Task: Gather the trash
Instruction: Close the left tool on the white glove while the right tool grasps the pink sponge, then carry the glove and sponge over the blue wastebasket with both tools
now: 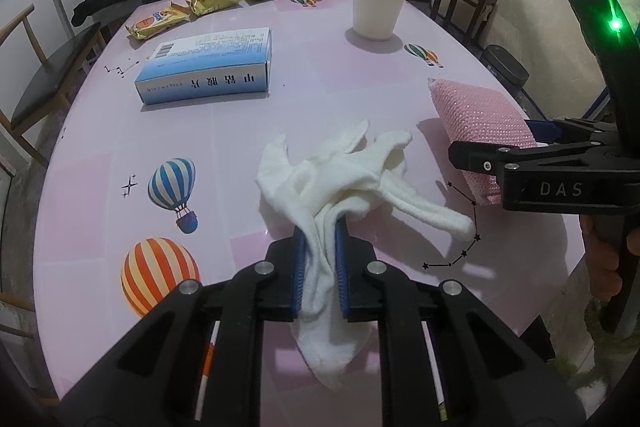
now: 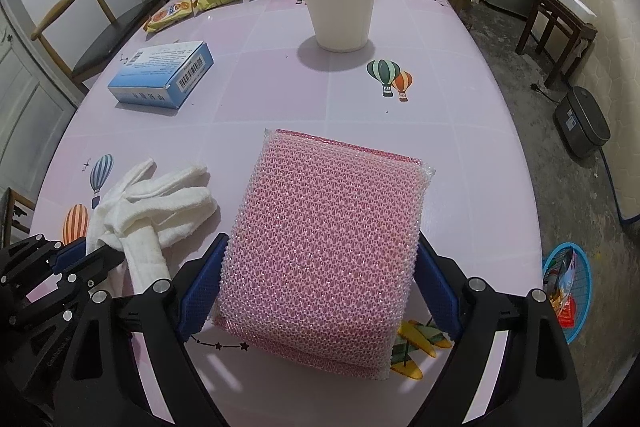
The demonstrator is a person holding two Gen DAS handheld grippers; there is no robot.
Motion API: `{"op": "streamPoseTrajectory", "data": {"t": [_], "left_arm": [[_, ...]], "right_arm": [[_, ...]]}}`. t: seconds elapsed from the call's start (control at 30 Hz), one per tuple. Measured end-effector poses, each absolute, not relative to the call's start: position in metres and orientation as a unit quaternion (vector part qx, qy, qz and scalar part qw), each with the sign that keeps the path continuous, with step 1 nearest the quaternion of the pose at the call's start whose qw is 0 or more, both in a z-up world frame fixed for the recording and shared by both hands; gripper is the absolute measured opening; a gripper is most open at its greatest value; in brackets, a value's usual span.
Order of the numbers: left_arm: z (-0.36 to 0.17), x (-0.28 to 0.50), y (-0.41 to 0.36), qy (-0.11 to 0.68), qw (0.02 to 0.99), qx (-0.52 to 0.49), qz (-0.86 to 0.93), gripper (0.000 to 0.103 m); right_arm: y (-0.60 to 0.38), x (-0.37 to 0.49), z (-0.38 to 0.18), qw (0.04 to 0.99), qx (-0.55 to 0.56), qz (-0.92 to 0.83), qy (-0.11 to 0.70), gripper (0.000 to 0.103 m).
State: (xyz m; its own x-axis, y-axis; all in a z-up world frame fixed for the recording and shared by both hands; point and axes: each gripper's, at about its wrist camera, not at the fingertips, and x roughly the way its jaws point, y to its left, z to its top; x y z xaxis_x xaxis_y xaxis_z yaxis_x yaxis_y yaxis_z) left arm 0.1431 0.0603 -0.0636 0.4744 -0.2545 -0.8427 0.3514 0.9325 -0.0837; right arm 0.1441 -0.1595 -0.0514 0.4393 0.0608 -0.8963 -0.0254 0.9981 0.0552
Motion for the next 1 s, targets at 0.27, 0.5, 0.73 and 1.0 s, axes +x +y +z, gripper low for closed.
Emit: {"op": "streamPoseTrajectory", "data": {"t": [0.27,0.5,0.73,1.0], "left_arm": [[-0.060,0.141,0.060,0.477,0.860,0.050,-0.176,0.012],[-0.054,0.139,0.061,0.471,0.863,0.048,-0.177,0.011],[-0.048,0.135,0.060,0.463,0.867,0.047,-0.179,0.011],[-0.039,0.133,0.060,0.453,0.872,0.047,-0.178,0.011]], "right_arm": [[-0.160,0.144,-0.049,0.849,0.017,0.025,0.527,0.085],[-0.161,0.143,-0.045,0.851,0.021,0.026,0.524,0.085],[-0.162,0.140,-0.042,0.854,0.023,0.028,0.520,0.085],[-0.164,0.138,-0.042,0.854,0.030,0.031,0.519,0.085]]}}
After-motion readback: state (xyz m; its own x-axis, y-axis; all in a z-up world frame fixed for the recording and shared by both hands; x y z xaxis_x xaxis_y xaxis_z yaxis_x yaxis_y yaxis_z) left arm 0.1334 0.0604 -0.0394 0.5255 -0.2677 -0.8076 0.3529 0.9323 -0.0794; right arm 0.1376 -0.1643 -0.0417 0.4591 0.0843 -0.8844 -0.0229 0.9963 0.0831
